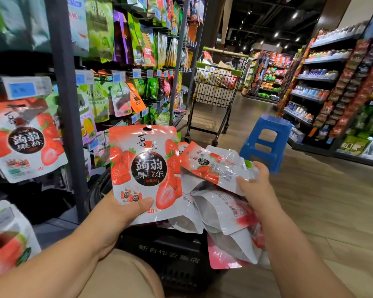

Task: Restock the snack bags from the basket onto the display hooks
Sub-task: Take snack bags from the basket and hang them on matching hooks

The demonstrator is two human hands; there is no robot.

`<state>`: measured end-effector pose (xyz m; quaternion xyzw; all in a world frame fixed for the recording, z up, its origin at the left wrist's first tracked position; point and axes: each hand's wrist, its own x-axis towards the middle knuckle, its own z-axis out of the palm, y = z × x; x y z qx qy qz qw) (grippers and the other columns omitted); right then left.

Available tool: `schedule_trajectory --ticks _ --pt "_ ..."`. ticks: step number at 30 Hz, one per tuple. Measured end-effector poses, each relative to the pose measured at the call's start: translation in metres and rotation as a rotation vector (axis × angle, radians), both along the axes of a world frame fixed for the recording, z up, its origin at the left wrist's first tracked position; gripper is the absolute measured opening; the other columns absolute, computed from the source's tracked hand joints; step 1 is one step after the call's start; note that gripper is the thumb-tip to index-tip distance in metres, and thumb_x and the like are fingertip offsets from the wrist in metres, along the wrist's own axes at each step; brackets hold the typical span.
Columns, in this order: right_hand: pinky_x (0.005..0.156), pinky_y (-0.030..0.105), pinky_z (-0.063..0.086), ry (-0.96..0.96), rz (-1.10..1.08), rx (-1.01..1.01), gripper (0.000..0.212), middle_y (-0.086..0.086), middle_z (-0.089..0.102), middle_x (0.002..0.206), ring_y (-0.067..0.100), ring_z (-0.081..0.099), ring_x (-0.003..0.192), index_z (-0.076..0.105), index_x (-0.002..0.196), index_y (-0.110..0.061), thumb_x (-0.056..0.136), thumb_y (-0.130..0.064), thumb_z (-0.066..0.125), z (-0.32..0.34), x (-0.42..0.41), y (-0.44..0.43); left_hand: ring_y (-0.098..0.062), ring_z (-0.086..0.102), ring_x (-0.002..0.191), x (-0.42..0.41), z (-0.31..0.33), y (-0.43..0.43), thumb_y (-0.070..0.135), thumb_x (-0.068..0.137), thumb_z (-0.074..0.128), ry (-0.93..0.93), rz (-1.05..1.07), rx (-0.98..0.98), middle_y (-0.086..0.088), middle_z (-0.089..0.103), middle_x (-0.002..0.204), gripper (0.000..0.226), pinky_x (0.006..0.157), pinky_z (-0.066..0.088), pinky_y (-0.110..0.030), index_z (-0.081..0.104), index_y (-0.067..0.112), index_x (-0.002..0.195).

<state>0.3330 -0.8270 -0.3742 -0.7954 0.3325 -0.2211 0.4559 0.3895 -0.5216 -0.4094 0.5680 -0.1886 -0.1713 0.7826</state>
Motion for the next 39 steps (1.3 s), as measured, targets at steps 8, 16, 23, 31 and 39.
schedule_trajectory --ticks 8,16,23,31,39 --pt "0.116 0.048 0.028 0.392 0.156 -0.454 0.086 0.003 0.012 0.155 0.030 0.021 0.145 0.039 0.144 -0.043 0.069 -0.073 0.071 0.011 -0.004 0.016 -0.030 0.069 0.106 0.001 0.000 0.000 0.038 0.039 0.093 0.008 0.012 0.017 -0.009 0.073 0.114 0.087 0.093 0.051 -0.044 0.067 0.016 0.119" --pt "0.121 0.046 0.014 0.422 0.271 -0.661 0.107 0.001 0.026 0.159 0.027 0.013 0.148 0.028 0.153 -0.034 0.064 -0.081 0.067 0.011 0.024 0.013 -0.029 0.069 0.107 0.002 -0.002 0.001 0.032 0.049 0.084 0.029 0.029 0.016 -0.009 0.073 0.114 0.074 0.100 0.049 -0.049 0.066 0.016 0.119" --pt "0.113 0.041 0.030 0.388 0.279 -0.750 0.094 -0.003 0.038 0.154 0.022 0.033 0.140 0.035 0.150 -0.034 0.072 -0.075 0.067 0.014 0.028 0.021 -0.028 0.069 0.107 0.004 -0.003 0.004 0.034 0.052 0.084 0.023 0.029 0.041 -0.008 0.073 0.114 0.071 0.100 0.049 -0.049 0.067 0.017 0.119" --pt "0.108 0.037 0.038 0.180 0.290 -0.722 0.049 -0.007 0.053 0.146 0.022 0.046 0.133 0.052 0.141 -0.037 0.094 -0.045 0.059 0.015 0.024 0.026 -0.027 0.069 0.108 0.005 -0.004 0.007 0.034 0.052 0.084 0.034 0.041 0.039 -0.007 0.073 0.114 0.073 0.102 0.048 -0.050 0.066 0.018 0.120" --pt "0.080 0.034 0.048 -0.195 0.214 -0.186 0.027 -0.008 0.069 0.096 0.014 0.061 0.087 0.066 0.123 -0.036 0.098 -0.040 0.056 0.028 0.010 0.034 -0.027 0.069 0.107 0.007 -0.006 0.010 0.034 0.054 0.084 0.022 0.051 0.028 -0.007 0.074 0.114 0.065 0.101 0.048 -0.050 0.069 0.021 0.116"
